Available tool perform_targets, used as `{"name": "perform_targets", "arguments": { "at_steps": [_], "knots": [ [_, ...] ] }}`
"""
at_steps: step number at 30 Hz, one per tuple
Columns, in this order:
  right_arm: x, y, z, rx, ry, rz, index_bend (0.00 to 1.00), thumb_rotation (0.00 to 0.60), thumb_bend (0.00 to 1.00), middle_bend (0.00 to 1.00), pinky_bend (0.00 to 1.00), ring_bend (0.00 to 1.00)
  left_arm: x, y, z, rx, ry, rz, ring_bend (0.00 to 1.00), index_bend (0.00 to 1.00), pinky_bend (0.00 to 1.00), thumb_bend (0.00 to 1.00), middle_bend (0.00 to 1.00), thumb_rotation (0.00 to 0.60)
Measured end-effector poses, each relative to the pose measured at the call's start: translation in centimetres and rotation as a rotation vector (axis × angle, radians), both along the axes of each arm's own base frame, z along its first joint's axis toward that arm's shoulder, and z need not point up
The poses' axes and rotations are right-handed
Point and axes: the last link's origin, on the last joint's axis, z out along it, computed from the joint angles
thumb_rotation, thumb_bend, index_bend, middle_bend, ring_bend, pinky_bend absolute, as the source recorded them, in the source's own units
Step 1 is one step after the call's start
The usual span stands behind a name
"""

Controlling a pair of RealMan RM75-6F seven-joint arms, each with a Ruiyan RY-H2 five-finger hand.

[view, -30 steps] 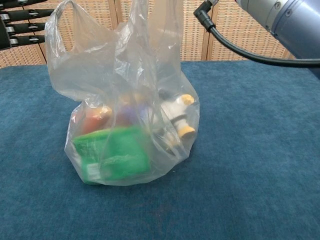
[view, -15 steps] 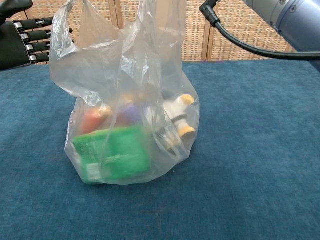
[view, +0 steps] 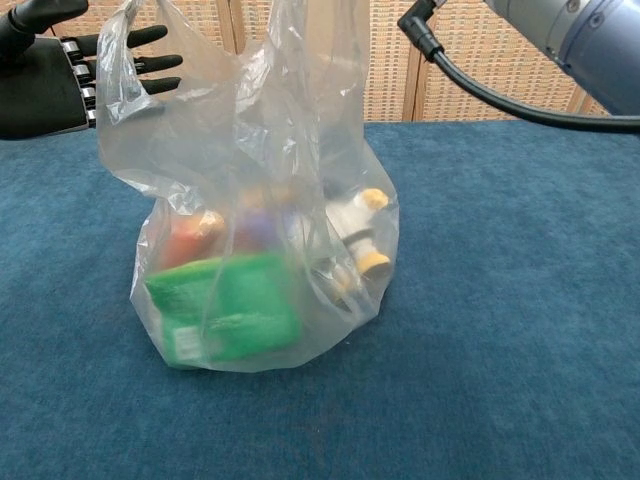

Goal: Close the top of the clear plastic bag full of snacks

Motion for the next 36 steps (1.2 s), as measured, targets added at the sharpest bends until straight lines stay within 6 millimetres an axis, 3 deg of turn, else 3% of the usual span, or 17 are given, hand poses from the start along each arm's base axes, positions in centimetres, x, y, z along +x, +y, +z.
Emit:
{"name": "perform_targets", "arguments": {
  "at_steps": [13,18,23,26,30,32,36],
  "knots": [
    [0.1,0.8,-0.6,-0.002,0.017,-0.001,0.05,0.600,0.54,0.08,0.00,0.00,3.9,1.4,0.4,-0.076,-0.039,-0.177,0.13,0.16,0.15,0.16,0.10,0.600],
    [0.2,0.9,-0.5,-0.004,0.013,-0.003,0.05,0.600,0.54,0.08,0.00,0.00,4.4,1.6,0.1,-0.086,-0.136,-0.157,0.20,0.35,0.21,0.17,0.22,0.600],
    [0.1,1.2,-0.3,-0.003,0.013,-0.002,0.05,0.600,0.54,0.08,0.00,0.00,4.9,1.6,-0.7,-0.125,-0.293,-0.106,0.21,0.38,0.23,0.20,0.26,0.600],
    [0.1,1.3,-0.3,-0.003,0.014,-0.002,0.05,0.600,0.54,0.08,0.00,0.00,5.2,1.7,-1.0,-0.139,-0.352,-0.093,0.21,0.37,0.24,0.20,0.26,0.592],
    [0.0,1.4,-0.2,-0.001,0.012,-0.003,0.05,0.600,0.54,0.08,0.00,0.00,5.4,1.8,-1.4,-0.162,-0.411,-0.080,0.15,0.21,0.21,0.16,0.18,0.517],
    [-0.1,1.5,0.0,-0.003,0.012,-0.002,0.05,0.600,0.54,0.08,0.00,0.00,5.6,2.0,-1.8,-0.166,-0.416,-0.068,0.14,0.16,0.20,0.15,0.16,0.511],
    [-0.2,1.5,0.2,-0.005,0.009,-0.003,0.05,0.600,0.54,0.08,0.00,0.00,6.3,2.2,-2.3,-0.156,-0.407,-0.067,0.18,0.17,0.25,0.15,0.19,0.519]
  ]
}}
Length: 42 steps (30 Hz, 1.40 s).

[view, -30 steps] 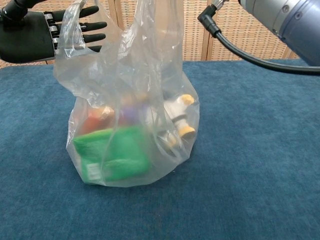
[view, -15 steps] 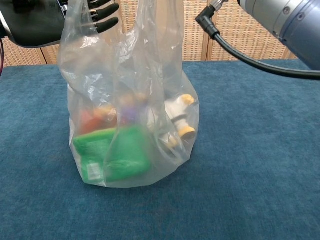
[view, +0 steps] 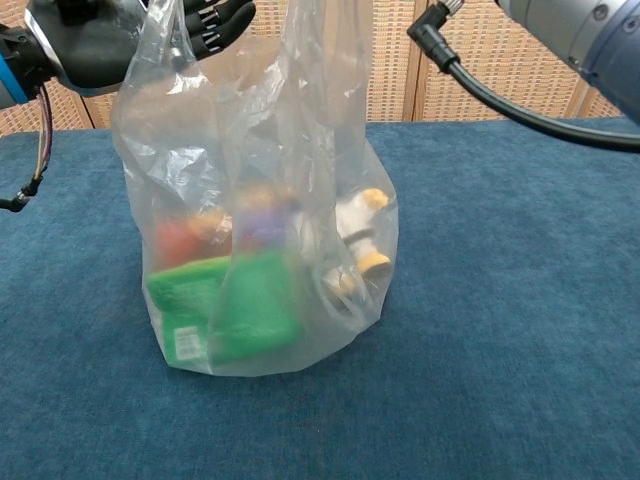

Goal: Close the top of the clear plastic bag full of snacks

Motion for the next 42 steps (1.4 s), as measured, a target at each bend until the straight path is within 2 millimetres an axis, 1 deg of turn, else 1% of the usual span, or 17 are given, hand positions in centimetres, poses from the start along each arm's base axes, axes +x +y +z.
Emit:
{"name": "perform_targets", "arguments": {
  "at_steps": [4,6,11,14,20,25,32,37,42],
  "knots": [
    [-0.4,-0.1,0.3,-0.006,0.002,-0.012,0.05,0.600,0.54,0.08,0.00,0.00,1.7,-0.3,-0.5,-0.034,-0.050,-0.050,0.20,0.21,0.26,0.15,0.23,0.525],
    [-0.7,-0.3,0.4,-0.008,0.001,-0.020,0.05,0.600,0.54,0.08,0.00,0.00,2.1,-0.5,-0.5,-0.047,-0.076,-0.073,0.23,0.24,0.29,0.15,0.25,0.528],
    [-1.2,-0.6,0.7,-0.013,0.005,-0.031,0.05,0.600,0.54,0.08,0.00,0.00,1.7,-0.3,0.4,-0.044,-0.140,-0.097,0.29,0.32,0.35,0.15,0.32,0.565],
    [-1.3,-0.8,0.9,-0.018,0.006,-0.035,0.05,0.600,0.54,0.08,0.00,0.00,1.0,-0.4,0.8,-0.022,-0.105,-0.141,0.30,0.34,0.36,0.16,0.34,0.573],
    [-0.9,-0.9,1.6,-0.029,0.003,-0.026,0.05,0.600,0.54,0.08,0.00,0.00,-0.7,-1.5,0.6,0.026,0.036,-0.226,0.31,0.34,0.35,0.16,0.34,0.570],
    [0.0,-0.8,2.1,-0.033,0.003,-0.015,0.05,0.600,0.54,0.09,0.00,0.00,-1.3,-2.3,0.1,0.041,0.084,-0.254,0.30,0.34,0.35,0.17,0.33,0.572],
    [1.3,-0.7,2.6,-0.044,0.019,0.005,0.06,0.600,0.54,0.09,0.00,0.00,-0.6,-3.1,-0.5,0.036,0.089,-0.284,0.29,0.33,0.34,0.16,0.32,0.573],
    [2.1,-0.9,2.6,-0.047,0.036,0.004,0.06,0.600,0.54,0.09,0.00,0.00,0.0,-3.7,-0.9,0.061,0.113,-0.311,0.26,0.30,0.33,0.16,0.29,0.574],
    [3.0,-0.6,2.7,-0.055,0.048,0.019,0.06,0.600,0.54,0.09,0.00,0.00,0.9,-4.3,-1.1,0.071,0.108,-0.297,0.23,0.27,0.32,0.16,0.25,0.569]
  ]
}}
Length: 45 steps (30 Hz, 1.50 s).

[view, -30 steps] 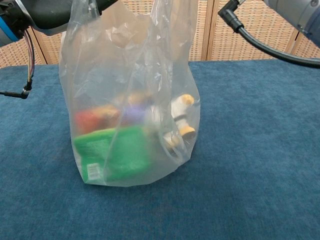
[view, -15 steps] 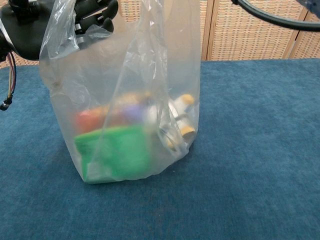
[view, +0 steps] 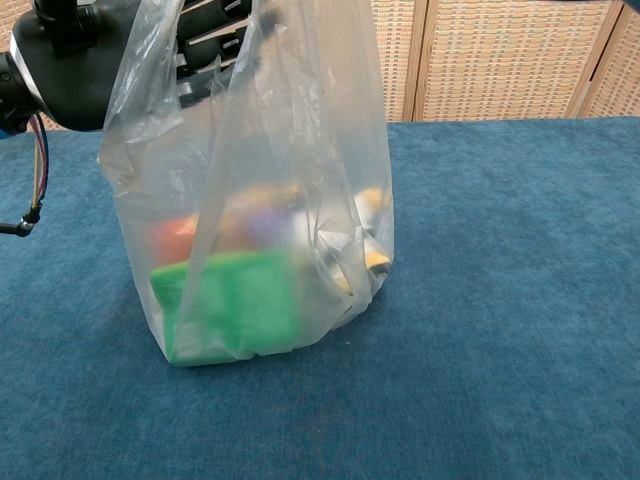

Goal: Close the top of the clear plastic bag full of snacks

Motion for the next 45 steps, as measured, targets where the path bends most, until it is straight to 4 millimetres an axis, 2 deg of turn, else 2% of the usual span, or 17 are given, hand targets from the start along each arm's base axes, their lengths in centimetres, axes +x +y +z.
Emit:
{"name": "perform_targets", "arguments": {
  "at_steps": [18,28,45],
  "knots": [
    [0.9,-0.8,-1.0,-0.026,0.055,-0.007,0.06,0.600,0.54,0.09,0.00,0.00,0.9,-1.3,-0.2,0.086,0.068,-0.056,0.24,0.26,0.31,0.16,0.25,0.586],
    [2.3,-0.1,-1.4,-0.028,0.085,0.034,0.06,0.600,0.54,0.09,0.00,0.00,2.6,-1.4,-0.3,0.106,0.057,-0.066,0.24,0.27,0.31,0.16,0.25,0.597],
    [4.0,-0.3,-3.2,-0.028,0.130,0.034,0.06,0.600,0.54,0.09,0.00,0.00,3.7,-2.1,-1.5,0.121,0.097,-0.096,0.24,0.27,0.31,0.16,0.26,0.600]
  ]
}}
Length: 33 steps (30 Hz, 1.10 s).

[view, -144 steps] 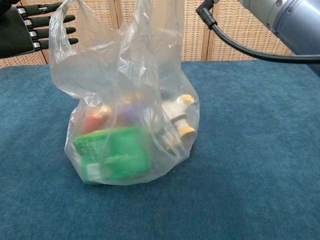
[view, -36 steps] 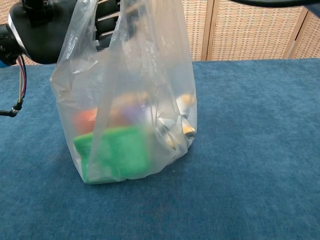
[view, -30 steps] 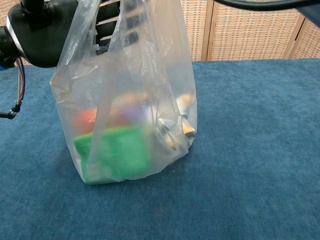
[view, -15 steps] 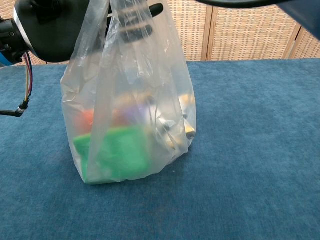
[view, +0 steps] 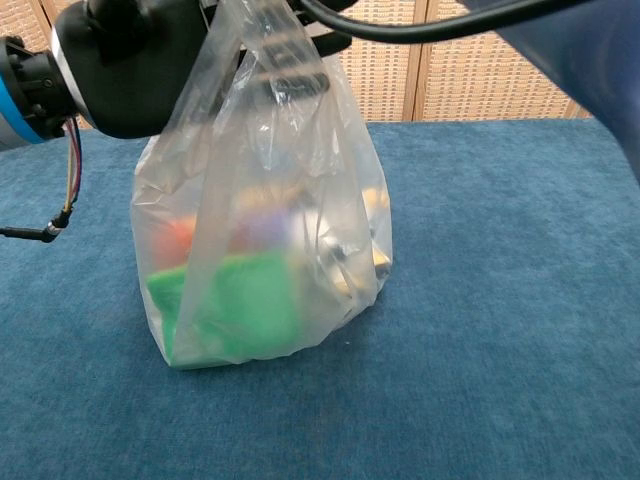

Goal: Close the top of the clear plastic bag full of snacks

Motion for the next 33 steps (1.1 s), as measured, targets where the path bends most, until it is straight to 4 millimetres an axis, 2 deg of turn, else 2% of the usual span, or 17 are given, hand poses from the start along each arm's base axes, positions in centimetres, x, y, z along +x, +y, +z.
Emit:
{"name": "perform_targets", "arguments": {
  "at_steps": [23,33],
  "knots": [
    [2.5,0.2,-1.4,0.007,0.030,0.020,0.08,0.600,0.54,0.10,0.00,0.00,3.5,-0.9,-2.1,0.063,-0.004,-0.001,0.24,0.30,0.30,0.16,0.28,0.600],
    [2.7,0.1,-0.9,-0.008,0.041,0.025,0.08,0.600,0.53,0.10,0.00,0.00,4.8,-0.8,-3.2,0.096,0.030,0.011,0.24,0.30,0.29,0.16,0.28,0.600]
  ]
}}
